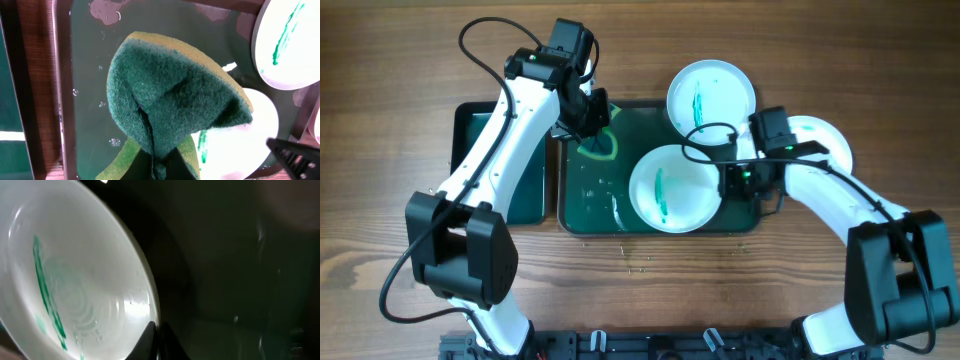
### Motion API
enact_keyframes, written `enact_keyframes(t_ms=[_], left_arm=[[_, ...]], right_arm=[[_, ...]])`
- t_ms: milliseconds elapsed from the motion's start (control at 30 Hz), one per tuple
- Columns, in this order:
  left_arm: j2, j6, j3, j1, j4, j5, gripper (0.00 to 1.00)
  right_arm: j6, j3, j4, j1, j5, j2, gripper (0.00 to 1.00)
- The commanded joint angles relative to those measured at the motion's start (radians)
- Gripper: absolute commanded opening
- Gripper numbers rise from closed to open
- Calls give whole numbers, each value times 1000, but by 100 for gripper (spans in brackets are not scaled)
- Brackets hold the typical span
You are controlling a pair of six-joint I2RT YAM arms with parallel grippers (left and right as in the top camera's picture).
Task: Clean dirty plates on tray and stack at the side
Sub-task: 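Grip the lower-right plate rim with the right gripper, drag it left, then bring the sponge with the left gripper onto the dragged plate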
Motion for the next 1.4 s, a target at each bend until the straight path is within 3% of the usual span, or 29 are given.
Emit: enact_keyframes(t_ms=[0, 367, 733, 867, 1033, 1167, 1300, 1367], left_arm=[[-3, -10, -3, -2, 4, -3, 4], [-3, -10, -3, -2, 6, -3, 4], [-3, -10, -3, -2, 3, -3, 4], [-3, -10, -3, -5, 0, -3, 4], [3, -10, -3, -5, -2, -3, 4], [16, -23, -3, -5, -10, -3, 4], [27, -41, -3, -5, -15, -3, 4], [31, -67, -4, -6, -23, -3, 4]], right_arm=[[106, 15, -8, 36, -38, 13, 4], [284, 20, 156, 185, -28, 15, 4], [288, 27, 264, 208, -51, 111, 4], [312, 27, 275, 208, -28, 111, 20], [339, 26, 310, 208, -13, 115, 25], [359, 26, 323, 208, -19, 142, 24], [377, 26, 338, 208, -28, 156, 8], [394, 26, 338, 208, -27, 156, 4]])
